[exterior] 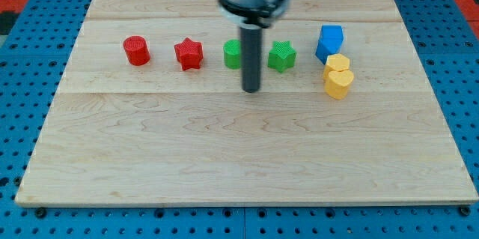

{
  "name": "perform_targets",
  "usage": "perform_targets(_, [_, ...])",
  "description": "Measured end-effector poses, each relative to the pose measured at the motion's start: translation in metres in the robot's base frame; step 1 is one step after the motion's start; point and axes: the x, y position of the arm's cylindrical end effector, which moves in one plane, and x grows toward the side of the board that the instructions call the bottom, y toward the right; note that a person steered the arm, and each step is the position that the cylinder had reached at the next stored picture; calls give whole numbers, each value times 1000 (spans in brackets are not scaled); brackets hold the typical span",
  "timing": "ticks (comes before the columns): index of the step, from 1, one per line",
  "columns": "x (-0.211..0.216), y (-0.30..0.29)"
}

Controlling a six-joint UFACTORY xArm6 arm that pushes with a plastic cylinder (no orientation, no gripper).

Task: Move the yellow hexagon towards the top center of the board

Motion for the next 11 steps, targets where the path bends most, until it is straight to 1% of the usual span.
perform_targets(1, [19,56])
perform_targets(2, [18,118])
perform_targets(3, [-5,153])
perform_targets(4, [-27,168])
perform_targets(5, [-47,143])
perform_targets(6, [-43,87])
perform_targets(7, [-63,32])
perform_targets(8, [-97,17])
perform_targets(9, [-117,53])
perform_targets(10, [-120,88])
perform_targets(11, [-138,64])
